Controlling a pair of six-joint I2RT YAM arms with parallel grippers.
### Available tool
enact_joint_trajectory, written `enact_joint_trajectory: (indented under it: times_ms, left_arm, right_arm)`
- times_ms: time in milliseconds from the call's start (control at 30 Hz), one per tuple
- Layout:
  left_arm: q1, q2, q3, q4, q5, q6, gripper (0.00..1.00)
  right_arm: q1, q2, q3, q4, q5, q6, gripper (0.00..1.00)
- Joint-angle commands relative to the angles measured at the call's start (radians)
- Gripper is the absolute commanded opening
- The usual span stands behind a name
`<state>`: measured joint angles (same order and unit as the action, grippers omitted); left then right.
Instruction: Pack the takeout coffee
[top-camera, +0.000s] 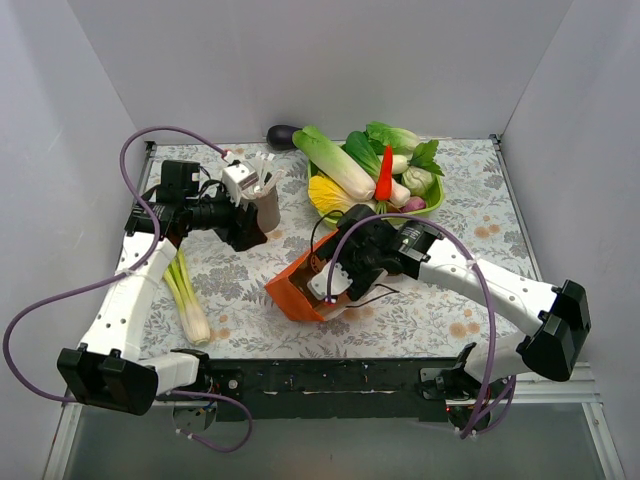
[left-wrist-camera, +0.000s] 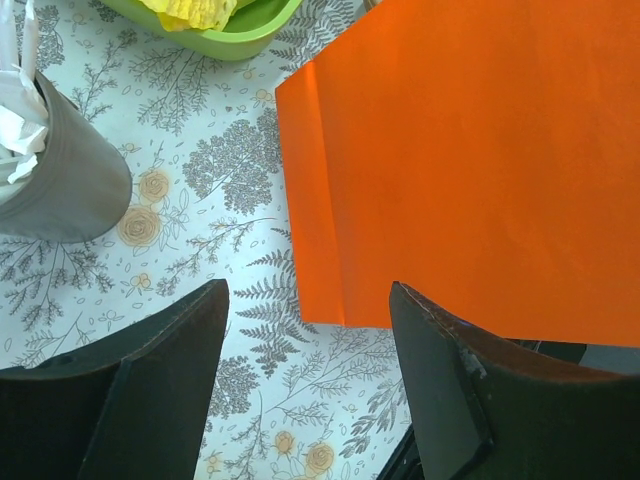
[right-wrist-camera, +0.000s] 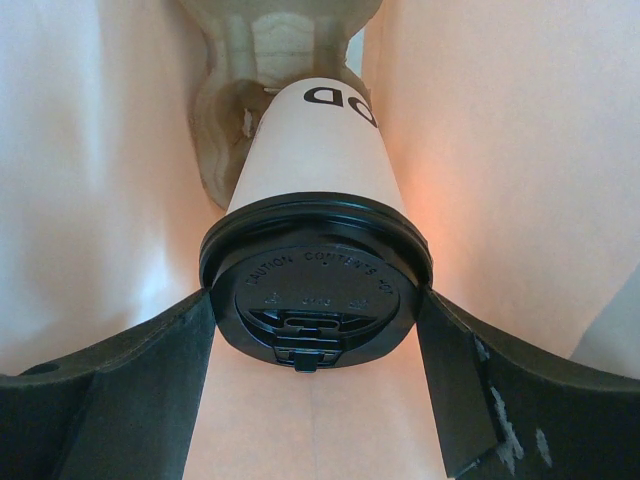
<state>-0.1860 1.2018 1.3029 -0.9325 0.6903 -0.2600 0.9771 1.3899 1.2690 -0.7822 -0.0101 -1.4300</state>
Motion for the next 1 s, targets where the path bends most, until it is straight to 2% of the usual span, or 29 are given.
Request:
enact_joint_trajectory:
  times_ms: [0, 533, 967]
  left_arm:
    - [-0.001, 0.001, -0.007, 0.015, 0.046, -0.002, 0.65]
    - [-0.001, 0.1, 0.087, -0.068, 0.043, 0.044, 0.65]
    - [-0.001, 0.156, 0.127, -0.074, 0.041, 0.057, 0.64]
  right_arm:
    - [0.003, 0.001, -0.008, 0.064, 0.045, -0.041, 0.01]
    - [-0.009, 0.101, 0.033, 0.024, 0.073, -0.087, 0.01]
    - [-0.049, 0.172, 0.047, 0.063, 0.079, -0.112, 0.01]
